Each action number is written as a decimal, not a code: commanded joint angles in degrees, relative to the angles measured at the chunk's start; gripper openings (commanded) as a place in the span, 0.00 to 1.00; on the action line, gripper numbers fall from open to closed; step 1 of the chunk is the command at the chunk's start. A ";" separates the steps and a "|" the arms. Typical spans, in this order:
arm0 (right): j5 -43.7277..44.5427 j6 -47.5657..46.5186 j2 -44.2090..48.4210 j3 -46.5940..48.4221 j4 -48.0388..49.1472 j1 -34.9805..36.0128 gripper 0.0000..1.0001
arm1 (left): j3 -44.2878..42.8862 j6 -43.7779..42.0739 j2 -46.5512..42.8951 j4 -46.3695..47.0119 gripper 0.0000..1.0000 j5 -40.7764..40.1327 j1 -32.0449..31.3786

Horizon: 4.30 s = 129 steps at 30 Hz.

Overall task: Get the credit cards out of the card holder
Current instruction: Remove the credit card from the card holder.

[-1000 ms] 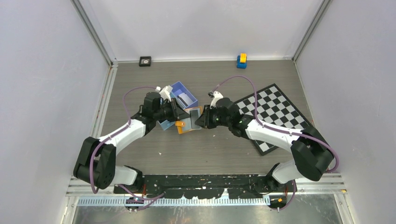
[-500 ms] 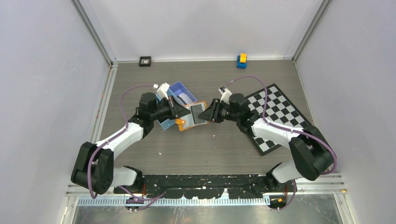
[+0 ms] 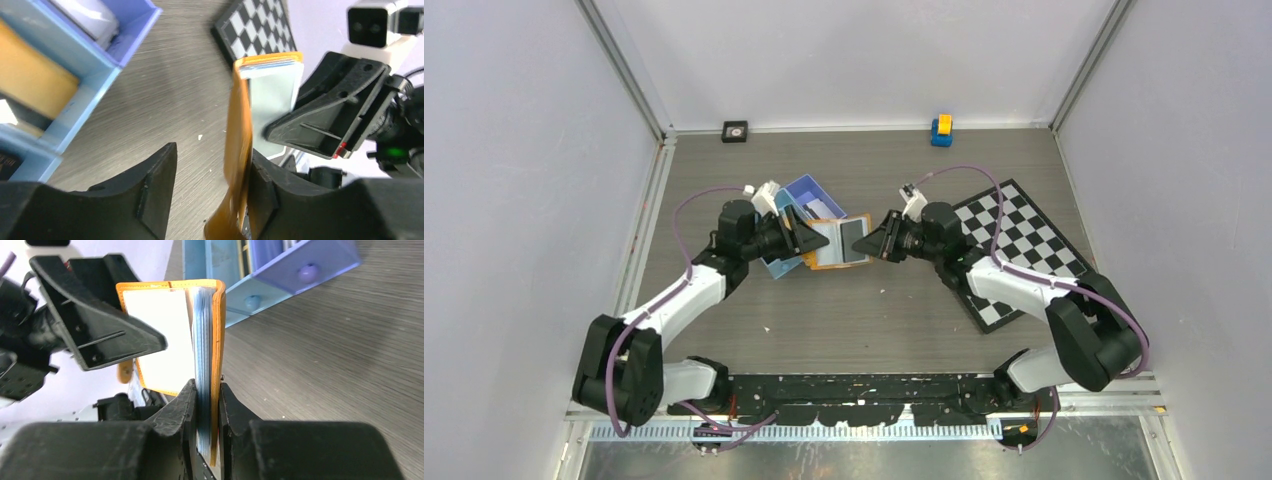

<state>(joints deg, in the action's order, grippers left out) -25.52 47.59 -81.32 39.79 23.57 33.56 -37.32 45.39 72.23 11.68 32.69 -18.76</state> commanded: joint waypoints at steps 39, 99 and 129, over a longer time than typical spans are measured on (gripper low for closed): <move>31.55 -17.85 1.80 11.50 -21.71 15.60 0.01 | 0.35 -5.27 -7.72 7.44 0.10 -7.59 -11.82; 0.46 -0.63 5.25 1.61 1.75 1.78 0.00 | -4.48 0.93 6.32 4.67 0.25 8.84 -3.56; -6.45 5.76 2.69 -1.63 14.98 -0.46 0.19 | -0.30 16.61 9.12 31.13 0.23 19.87 -2.21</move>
<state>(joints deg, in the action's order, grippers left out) -28.05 51.27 -79.66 38.02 31.00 32.42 -38.13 56.18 80.03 30.96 46.72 -20.21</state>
